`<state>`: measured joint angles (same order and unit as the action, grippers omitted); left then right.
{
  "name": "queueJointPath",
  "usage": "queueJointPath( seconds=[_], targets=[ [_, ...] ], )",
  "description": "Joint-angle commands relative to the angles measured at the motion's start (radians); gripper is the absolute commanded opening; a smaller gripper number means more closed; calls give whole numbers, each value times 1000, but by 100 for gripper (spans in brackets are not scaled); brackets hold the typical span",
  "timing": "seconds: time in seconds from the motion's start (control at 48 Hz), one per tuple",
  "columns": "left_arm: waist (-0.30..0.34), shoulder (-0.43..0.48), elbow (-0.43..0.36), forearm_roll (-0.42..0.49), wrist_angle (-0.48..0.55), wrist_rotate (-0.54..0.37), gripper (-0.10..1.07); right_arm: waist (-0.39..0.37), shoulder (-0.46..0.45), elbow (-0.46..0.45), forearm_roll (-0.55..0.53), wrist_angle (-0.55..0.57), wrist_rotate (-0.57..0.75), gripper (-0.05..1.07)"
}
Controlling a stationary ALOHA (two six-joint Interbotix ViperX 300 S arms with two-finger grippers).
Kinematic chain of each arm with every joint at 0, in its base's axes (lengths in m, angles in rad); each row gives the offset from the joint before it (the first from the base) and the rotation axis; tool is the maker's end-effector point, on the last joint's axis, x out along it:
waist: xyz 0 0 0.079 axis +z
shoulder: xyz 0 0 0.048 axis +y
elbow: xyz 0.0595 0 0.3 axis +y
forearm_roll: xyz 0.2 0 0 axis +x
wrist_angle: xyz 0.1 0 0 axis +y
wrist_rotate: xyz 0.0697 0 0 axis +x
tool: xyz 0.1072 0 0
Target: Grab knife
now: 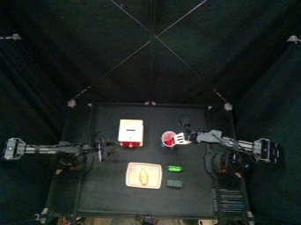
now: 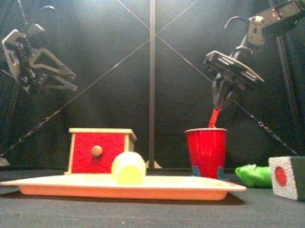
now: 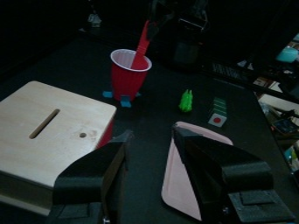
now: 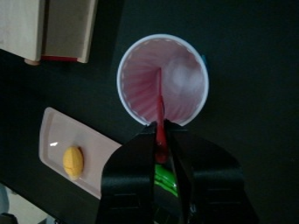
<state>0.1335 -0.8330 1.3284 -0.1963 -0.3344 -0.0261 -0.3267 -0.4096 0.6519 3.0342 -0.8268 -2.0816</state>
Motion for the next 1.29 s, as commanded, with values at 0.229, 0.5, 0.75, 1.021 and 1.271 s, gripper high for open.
queueJointPath(
  seconds=[0.229, 0.5, 0.75, 1.021, 1.271],
  targets=[
    [3, 0, -11, 2, -5, 2, 81, 5, -34, -60, -25, -52, -3, 49],
    [3, 0, -11, 2, -5, 2, 81, 26, -72, -91, -48, -64, -3, 45],
    [3, 2, -11, 2, -5, 2, 81, 55, -100, -94, -55, -67, -3, 32],
    [3, 2, -11, 0, -5, 2, 81, 72, -146, -94, -101, -67, -2, 32],
    [3, 0, -11, 0, -5, 2, 81, 89, -190, -91, -149, -67, -2, 32]
  ],
)
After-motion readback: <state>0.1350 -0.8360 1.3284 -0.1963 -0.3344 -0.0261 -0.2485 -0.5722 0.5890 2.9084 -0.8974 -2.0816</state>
